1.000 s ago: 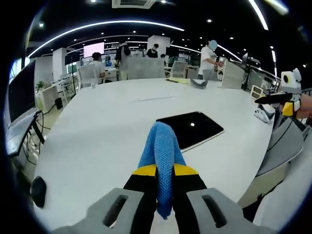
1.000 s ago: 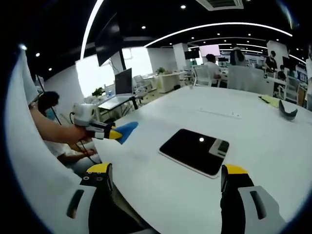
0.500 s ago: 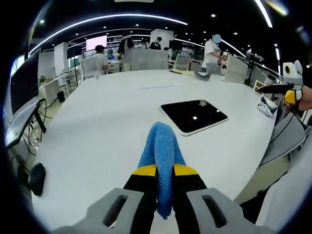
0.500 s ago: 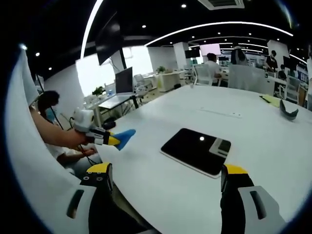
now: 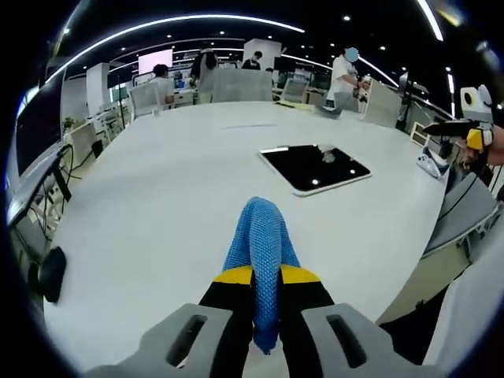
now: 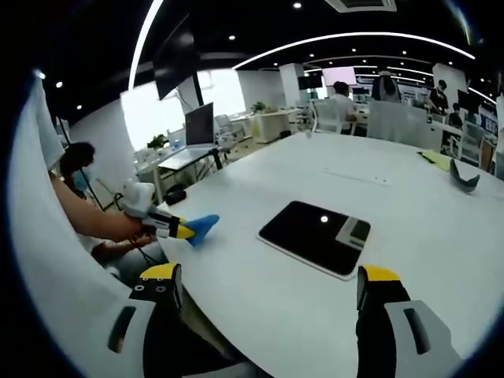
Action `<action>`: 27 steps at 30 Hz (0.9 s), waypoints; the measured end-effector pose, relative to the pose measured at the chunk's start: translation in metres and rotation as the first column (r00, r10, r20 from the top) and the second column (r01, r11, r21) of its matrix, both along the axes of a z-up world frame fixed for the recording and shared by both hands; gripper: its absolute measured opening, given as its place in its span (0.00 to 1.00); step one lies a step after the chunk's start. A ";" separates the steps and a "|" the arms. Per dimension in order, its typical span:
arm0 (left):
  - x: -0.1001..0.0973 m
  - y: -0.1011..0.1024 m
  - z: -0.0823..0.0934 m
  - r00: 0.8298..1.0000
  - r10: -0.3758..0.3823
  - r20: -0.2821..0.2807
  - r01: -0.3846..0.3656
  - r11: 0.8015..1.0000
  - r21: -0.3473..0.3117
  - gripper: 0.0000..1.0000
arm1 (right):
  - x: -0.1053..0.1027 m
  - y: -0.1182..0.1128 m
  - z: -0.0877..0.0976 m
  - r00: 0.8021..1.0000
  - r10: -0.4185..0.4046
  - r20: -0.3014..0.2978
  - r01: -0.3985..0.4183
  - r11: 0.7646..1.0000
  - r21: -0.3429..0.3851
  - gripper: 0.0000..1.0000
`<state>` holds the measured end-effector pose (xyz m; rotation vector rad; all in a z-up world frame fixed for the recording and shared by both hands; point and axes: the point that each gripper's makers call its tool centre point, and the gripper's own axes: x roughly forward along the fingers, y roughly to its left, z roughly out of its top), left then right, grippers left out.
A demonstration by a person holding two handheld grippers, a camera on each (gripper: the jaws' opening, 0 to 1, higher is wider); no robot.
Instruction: Wipe the mirror surface with the cleaning cloth until all visible marks leave the cleaned area.
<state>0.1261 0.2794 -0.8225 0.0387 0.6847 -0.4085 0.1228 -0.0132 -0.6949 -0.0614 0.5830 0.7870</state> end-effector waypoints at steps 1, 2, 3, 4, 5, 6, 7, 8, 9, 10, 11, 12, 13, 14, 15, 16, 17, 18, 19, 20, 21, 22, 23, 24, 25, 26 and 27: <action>0.000 0.001 -0.001 1.000 0.005 -0.002 -0.005 1.000 0.000 0.08 | -0.001 0.000 -0.001 1.000 0.001 -0.002 -0.001 1.000 -0.003 0.91; -0.001 0.002 -0.003 1.000 0.008 -0.002 -0.008 1.000 0.002 0.08 | -0.002 -0.001 -0.001 1.000 0.001 -0.002 -0.001 1.000 -0.003 0.91; -0.001 0.004 -0.005 1.000 0.011 -0.004 -0.011 1.000 0.004 0.08 | -0.003 -0.001 -0.001 1.000 0.001 -0.005 -0.001 1.000 -0.006 0.91; -0.001 0.004 -0.006 1.000 0.012 -0.007 -0.012 1.000 0.004 0.08 | -0.003 -0.001 -0.001 1.000 0.001 -0.006 -0.001 1.000 -0.008 0.91; -0.002 0.005 -0.008 1.000 0.017 -0.012 -0.017 1.000 0.004 0.08 | -0.005 -0.002 -0.001 1.000 0.002 -0.006 -0.002 1.000 -0.012 0.91; -0.003 0.005 -0.009 1.000 0.019 -0.014 -0.019 1.000 0.007 0.08 | -0.005 -0.003 0.000 1.000 0.000 -0.006 0.000 1.000 -0.010 0.91; -0.004 0.005 -0.010 1.000 0.019 -0.016 -0.019 1.000 0.010 0.08 | -0.006 -0.003 0.000 1.000 -0.002 -0.006 0.002 1.000 -0.010 0.91; -0.005 0.005 -0.013 1.000 0.020 -0.022 -0.020 1.000 0.011 0.08 | -0.006 -0.004 0.000 1.000 -0.003 -0.006 0.003 1.000 -0.011 0.91; -0.006 0.004 -0.015 0.999 0.020 -0.027 -0.020 1.000 0.010 0.08 | -0.006 -0.004 0.000 1.000 -0.005 -0.006 0.005 1.000 -0.012 0.91; -0.007 0.004 -0.017 0.999 0.017 -0.033 -0.017 1.000 0.011 0.08 | -0.006 -0.005 0.000 1.000 -0.005 -0.006 0.005 1.000 -0.013 0.91; -0.008 0.003 -0.021 0.999 0.011 -0.043 -0.011 1.000 0.011 0.08 | -0.007 -0.004 0.001 1.000 -0.005 -0.007 0.005 1.000 -0.013 0.91; -0.010 0.002 -0.023 0.999 0.008 -0.051 -0.008 1.000 0.006 0.08 | -0.007 -0.004 0.000 1.000 -0.005 -0.008 0.005 1.000 -0.014 0.91; -0.012 0.002 -0.027 0.998 0.005 -0.058 -0.004 1.000 0.014 0.08 | -0.008 -0.004 0.001 1.000 -0.004 -0.008 0.004 1.000 -0.016 0.91; -0.013 0.002 -0.027 0.998 0.002 -0.058 -0.001 1.000 0.021 0.08 | -0.008 -0.004 0.001 1.000 -0.005 -0.007 0.004 1.000 -0.015 0.91; -0.011 0.001 -0.025 0.999 -0.007 -0.032 0.007 1.000 0.023 0.08 | -0.008 -0.004 0.001 1.000 -0.005 -0.006 0.005 1.000 -0.014 0.91; -0.013 0.001 -0.025 0.999 -0.005 -0.036 0.006 1.000 0.026 0.08 | -0.008 -0.003 0.001 1.000 -0.005 -0.006 0.005 1.000 -0.013 0.91; -0.012 0.001 -0.025 0.999 -0.009 -0.034 0.010 0.999 0.033 0.08 | -0.009 -0.003 0.001 1.000 -0.004 -0.007 0.004 1.000 -0.013 0.91; -0.011 0.002 -0.026 0.999 -0.013 -0.032 0.014 0.999 0.037 0.08 | -0.009 -0.003 0.001 1.000 -0.003 -0.007 0.003 1.000 -0.014 0.91; -0.011 0.002 -0.026 0.999 -0.018 -0.031 0.019 0.999 0.040 0.09 | -0.009 -0.003 0.001 1.000 -0.003 -0.007 0.003 1.000 -0.014 0.91; -0.012 0.001 -0.025 0.999 -0.023 -0.030 0.025 0.999 0.044 0.09 | -0.009 -0.003 0.001 1.000 -0.003 -0.007 0.003 1.000 -0.013 0.91; -0.012 0.001 -0.025 0.999 -0.028 -0.029 0.030 0.999 0.045 0.09 | -0.009 -0.002 0.001 1.000 -0.004 -0.006 0.004 1.000 -0.012 0.91; -0.012 0.001 -0.025 0.999 -0.033 -0.027 0.035 0.998 0.048 0.09 | -0.009 -0.002 0.001 1.000 -0.005 -0.005 0.005 1.000 -0.010 0.91; -0.012 0.001 -0.025 0.999 -0.040 -0.024 0.041 0.998 0.054 0.09 | -0.009 -0.003 0.001 1.000 -0.006 -0.006 0.006 1.000 -0.009 0.91; -0.012 0.001 -0.025 0.999 -0.043 -0.023 0.044 0.997 0.057 0.09 | -0.009 -0.003 0.001 1.000 -0.007 -0.006 0.006 1.000 -0.009 0.91; -0.012 0.001 -0.025 0.999 -0.045 -0.022 0.046 0.997 0.060 0.09 | -0.009 -0.003 0.000 1.000 -0.006 -0.007 0.006 1.000 -0.010 0.91; -0.012 0.001 -0.026 0.999 -0.045 -0.024 0.046 0.997 0.056 0.10 | -0.009 -0.003 0.000 1.000 -0.006 -0.007 0.006 1.000 -0.010 0.91; -0.012 0.001 -0.026 0.999 -0.046 -0.023 0.047 0.997 0.056 0.10 | -0.009 -0.003 0.000 1.000 -0.007 -0.007 0.007 1.000 -0.008 0.91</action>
